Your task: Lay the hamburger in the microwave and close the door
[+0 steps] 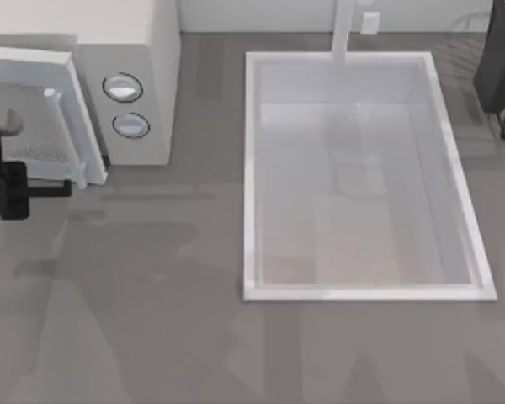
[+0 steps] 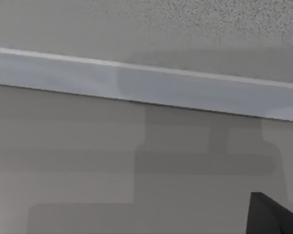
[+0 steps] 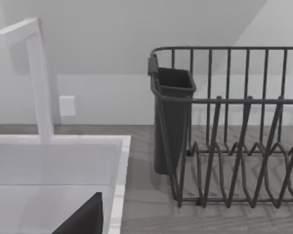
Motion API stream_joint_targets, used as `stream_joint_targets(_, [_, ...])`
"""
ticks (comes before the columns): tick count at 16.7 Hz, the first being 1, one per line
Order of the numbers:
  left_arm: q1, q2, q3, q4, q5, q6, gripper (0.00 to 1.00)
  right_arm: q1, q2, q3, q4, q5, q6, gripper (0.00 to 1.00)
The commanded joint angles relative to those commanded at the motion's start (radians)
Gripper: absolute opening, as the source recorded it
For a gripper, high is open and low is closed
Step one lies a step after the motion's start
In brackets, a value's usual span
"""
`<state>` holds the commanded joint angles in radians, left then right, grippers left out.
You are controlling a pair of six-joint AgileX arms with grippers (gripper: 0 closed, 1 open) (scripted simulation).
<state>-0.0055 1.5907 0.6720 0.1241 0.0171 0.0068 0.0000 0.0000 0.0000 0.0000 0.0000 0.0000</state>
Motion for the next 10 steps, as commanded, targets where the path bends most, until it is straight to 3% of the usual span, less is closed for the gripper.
stream_joint_targets(7, [-0.006, 0.279, 0.308, -0.018, -0.001, -0.001, 0.00, 0.000, 0.000, 0.000, 0.000, 0.000, 0.000, 1.00])
stream_joint_targets(10, [-0.008, 0.328, 0.358, -0.025, -0.001, -0.002, 0.00, 0.000, 0.000, 0.000, 0.000, 0.000, 0.000, 1.00])
